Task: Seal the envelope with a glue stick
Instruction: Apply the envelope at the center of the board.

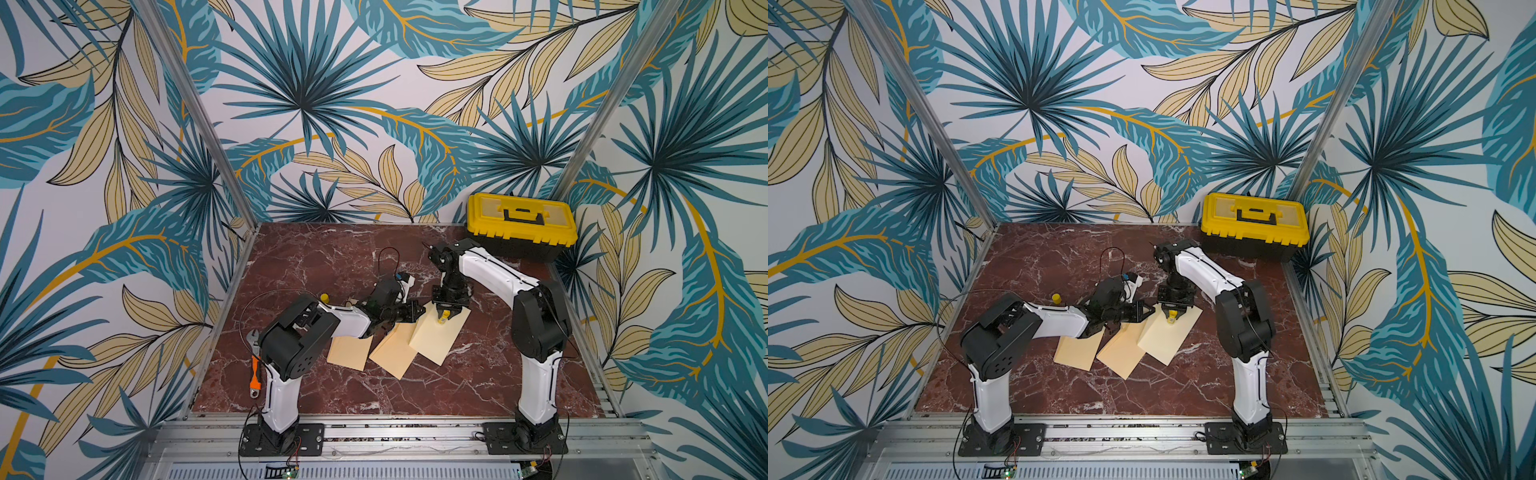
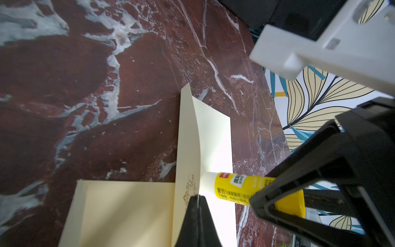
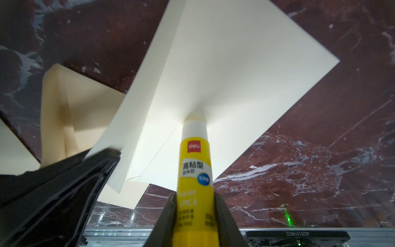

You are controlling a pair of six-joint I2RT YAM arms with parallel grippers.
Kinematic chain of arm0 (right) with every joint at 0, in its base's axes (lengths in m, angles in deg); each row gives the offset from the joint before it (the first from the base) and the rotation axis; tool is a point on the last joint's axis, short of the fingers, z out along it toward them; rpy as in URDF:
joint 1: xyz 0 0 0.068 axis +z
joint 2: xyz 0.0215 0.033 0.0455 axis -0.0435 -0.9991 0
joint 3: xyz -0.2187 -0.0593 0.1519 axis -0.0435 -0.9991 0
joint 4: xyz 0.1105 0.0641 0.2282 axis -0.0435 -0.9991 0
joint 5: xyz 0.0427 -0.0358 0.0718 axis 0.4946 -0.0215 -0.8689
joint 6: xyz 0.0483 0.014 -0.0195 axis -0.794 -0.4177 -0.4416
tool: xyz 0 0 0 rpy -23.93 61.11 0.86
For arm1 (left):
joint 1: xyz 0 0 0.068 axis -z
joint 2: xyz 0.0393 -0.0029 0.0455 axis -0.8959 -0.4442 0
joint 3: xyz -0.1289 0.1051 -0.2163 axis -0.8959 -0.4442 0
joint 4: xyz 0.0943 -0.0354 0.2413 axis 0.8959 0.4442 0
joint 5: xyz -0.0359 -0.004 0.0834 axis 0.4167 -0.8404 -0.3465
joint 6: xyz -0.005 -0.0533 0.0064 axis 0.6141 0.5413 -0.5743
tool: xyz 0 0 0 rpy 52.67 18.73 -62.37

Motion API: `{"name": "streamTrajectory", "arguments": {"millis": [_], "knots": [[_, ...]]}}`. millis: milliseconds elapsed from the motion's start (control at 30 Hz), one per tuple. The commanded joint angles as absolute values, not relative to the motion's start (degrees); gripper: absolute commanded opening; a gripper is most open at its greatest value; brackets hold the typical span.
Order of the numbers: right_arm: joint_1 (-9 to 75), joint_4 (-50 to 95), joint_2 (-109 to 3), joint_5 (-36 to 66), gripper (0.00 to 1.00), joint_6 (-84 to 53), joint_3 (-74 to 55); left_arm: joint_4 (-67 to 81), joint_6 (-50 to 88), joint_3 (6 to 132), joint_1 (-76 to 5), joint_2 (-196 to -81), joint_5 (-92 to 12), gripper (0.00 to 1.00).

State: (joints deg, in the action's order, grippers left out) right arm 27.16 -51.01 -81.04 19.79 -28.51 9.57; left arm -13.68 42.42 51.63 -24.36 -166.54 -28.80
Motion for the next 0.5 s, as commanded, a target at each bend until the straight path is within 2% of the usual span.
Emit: {"name": "streamTrajectory", "arguments": {"millis": [0, 267, 467], "knots": [[28.0, -52.7, -80.6, 17.3, 0.0, -27.4, 7.3, -14.2, 41.9, 50.4, -24.7, -166.5, -28.4, 0.03], [28.3, -51.5, -80.6, 13.5, 0.0, -27.0, 6.1, -14.2, 42.0, 50.4, -24.7, -166.5, -28.3, 0.03], [28.2, -53.5, -82.3, 21.2, 0.0, -27.6, 8.4, -14.0, 41.8, 50.3, -24.7, -166.4, -28.3, 0.03]]}}
